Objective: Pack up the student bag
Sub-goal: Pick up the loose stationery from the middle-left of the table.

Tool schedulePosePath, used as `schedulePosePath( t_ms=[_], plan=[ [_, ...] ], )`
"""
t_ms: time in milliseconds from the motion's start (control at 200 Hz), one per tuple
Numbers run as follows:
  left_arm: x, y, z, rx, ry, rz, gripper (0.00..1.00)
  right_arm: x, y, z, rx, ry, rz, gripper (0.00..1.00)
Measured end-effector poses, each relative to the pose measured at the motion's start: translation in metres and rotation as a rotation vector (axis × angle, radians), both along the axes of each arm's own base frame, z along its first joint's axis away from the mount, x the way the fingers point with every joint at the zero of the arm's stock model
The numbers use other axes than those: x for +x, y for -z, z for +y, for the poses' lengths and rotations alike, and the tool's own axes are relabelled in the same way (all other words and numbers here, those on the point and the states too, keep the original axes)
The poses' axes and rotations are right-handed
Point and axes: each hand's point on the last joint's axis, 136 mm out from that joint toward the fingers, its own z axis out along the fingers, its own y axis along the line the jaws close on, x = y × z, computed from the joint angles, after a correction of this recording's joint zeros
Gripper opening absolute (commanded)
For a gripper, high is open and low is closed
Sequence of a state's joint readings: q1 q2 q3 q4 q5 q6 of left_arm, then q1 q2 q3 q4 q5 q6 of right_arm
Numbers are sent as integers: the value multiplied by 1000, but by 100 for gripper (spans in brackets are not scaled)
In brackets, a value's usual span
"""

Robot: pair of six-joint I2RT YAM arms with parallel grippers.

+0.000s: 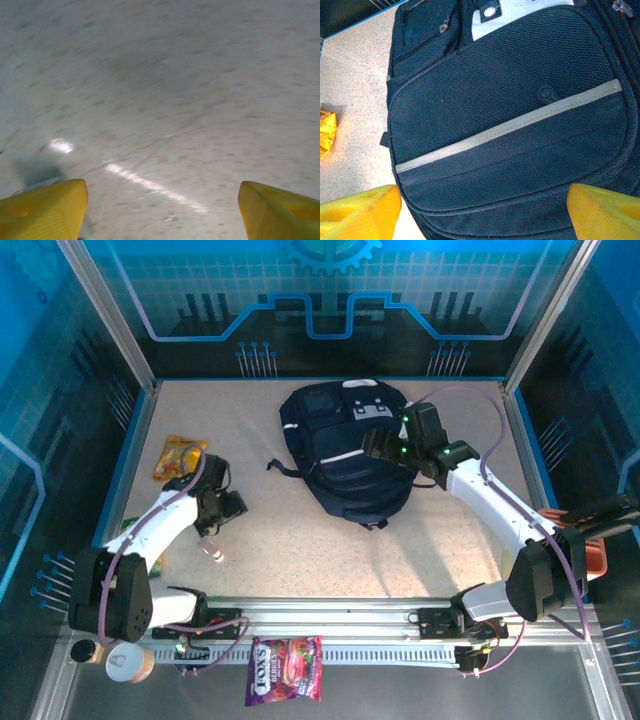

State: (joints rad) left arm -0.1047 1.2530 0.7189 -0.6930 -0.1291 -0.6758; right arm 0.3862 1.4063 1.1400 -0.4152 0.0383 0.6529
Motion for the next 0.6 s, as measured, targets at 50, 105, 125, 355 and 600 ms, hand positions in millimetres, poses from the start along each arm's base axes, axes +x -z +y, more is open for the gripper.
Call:
schedulePosePath(
  t_ms=[50,105,125,355,600],
  plan=[
    [-10,1,9,8,-51,10,80,1,4,0,-4,0,9,87],
    [-16,-1,15,10,-89,5,79,1,8,1,-8,-1,21,86],
    [-17,-2,17,12,-102,0,79,2,10,1,-10,-1,25,86],
    [-26,1,30,28,-202,-3,73,5,18,4,-16,-5,48,86],
    [-50,23,33,36,-276,97,61,6,19,4,-15,-5,49,85]
  ],
)
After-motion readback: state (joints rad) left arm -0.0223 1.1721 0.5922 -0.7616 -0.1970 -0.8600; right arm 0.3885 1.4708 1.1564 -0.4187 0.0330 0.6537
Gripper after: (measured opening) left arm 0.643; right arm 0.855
